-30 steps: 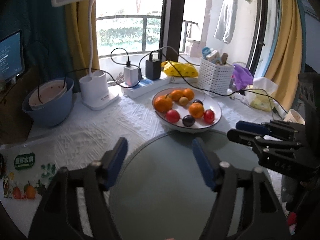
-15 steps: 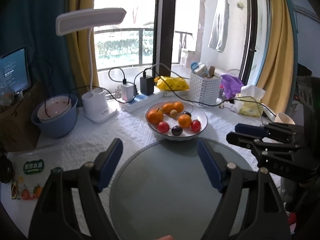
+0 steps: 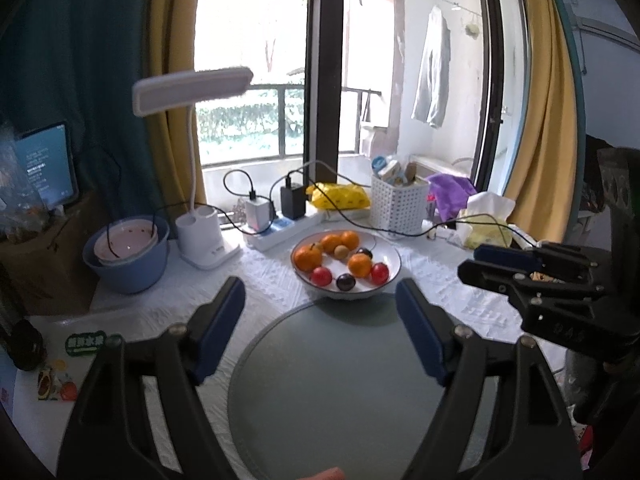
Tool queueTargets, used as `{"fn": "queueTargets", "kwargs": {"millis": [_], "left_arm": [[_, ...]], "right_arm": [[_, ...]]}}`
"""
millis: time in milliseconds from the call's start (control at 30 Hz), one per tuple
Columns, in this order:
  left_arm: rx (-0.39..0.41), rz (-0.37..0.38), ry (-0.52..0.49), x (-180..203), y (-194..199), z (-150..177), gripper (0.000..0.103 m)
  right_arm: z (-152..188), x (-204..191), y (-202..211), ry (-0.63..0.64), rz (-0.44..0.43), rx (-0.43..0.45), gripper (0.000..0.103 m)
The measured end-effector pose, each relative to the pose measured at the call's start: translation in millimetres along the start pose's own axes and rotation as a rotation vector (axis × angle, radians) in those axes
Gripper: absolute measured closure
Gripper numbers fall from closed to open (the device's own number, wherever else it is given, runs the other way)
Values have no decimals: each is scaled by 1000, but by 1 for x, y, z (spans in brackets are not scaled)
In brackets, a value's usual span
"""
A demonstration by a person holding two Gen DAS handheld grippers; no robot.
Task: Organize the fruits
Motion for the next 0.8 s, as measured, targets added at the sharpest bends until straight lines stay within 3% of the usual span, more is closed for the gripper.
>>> {"fn": "queueTargets", "kwargs": {"millis": [100, 233, 367, 633, 767, 800], "left_arm": [[31, -6, 7, -1, 12, -2, 11], [77, -15, 18, -3, 30, -6, 10], [127, -18, 23, -2, 51, -9, 9], [207, -74, 6, 3, 89, -14, 8], [234, -117, 9, 0, 103, -16, 8], [241, -126, 10, -1, 106, -16, 8]], "right_arm": [[-3, -3, 13, -2, 8, 24, 72], [-4, -5, 32, -7, 19, 57, 71], [-6, -6, 51, -12, 28, 94, 59], [-8, -10, 87, -17, 57, 150, 57], [-9, -14, 105, -18, 68, 180, 36], [-9, -16, 111, -19, 70, 192, 35]]}}
Point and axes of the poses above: each gripper's, at about its wrist camera, not at the fingertips, and y roughly against the way its jaws point, x to its right, z to its underside, the point moved 9 cm from there along -y, roughly the way its jaws point, and after that the axes turned 13 degrees about -x, right-handed, at the moved point
